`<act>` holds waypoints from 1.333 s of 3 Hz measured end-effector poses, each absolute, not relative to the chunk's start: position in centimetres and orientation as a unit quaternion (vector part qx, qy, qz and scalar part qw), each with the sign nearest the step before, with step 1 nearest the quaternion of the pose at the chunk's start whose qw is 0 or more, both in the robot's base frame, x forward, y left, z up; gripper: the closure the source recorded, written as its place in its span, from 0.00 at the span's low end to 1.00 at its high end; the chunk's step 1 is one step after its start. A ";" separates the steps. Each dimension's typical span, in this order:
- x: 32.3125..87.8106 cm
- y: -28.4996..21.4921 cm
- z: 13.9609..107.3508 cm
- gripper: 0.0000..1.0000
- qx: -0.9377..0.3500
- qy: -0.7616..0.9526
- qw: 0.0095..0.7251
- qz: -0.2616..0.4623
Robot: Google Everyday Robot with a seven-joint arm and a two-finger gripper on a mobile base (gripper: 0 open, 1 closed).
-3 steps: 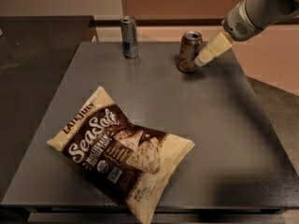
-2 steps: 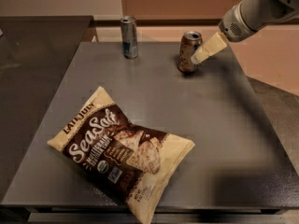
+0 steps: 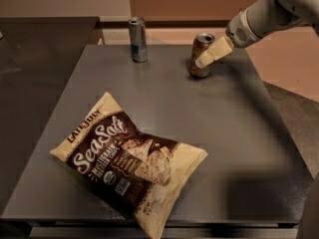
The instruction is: Pick orange can
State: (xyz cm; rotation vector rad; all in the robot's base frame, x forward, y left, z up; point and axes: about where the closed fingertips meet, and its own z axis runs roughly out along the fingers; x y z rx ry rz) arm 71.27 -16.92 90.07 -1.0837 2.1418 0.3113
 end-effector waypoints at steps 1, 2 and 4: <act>71.7 -15.8 89.7 0.00 -0.419 0.825 0.353 0.139; 71.7 -14.7 89.8 0.16 -0.424 0.820 0.353 0.153; 71.2 -14.3 90.4 0.63 -0.427 0.813 0.358 0.170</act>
Offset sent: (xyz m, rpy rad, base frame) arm 0.0029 0.0292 0.0058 0.0780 0.0183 0.0614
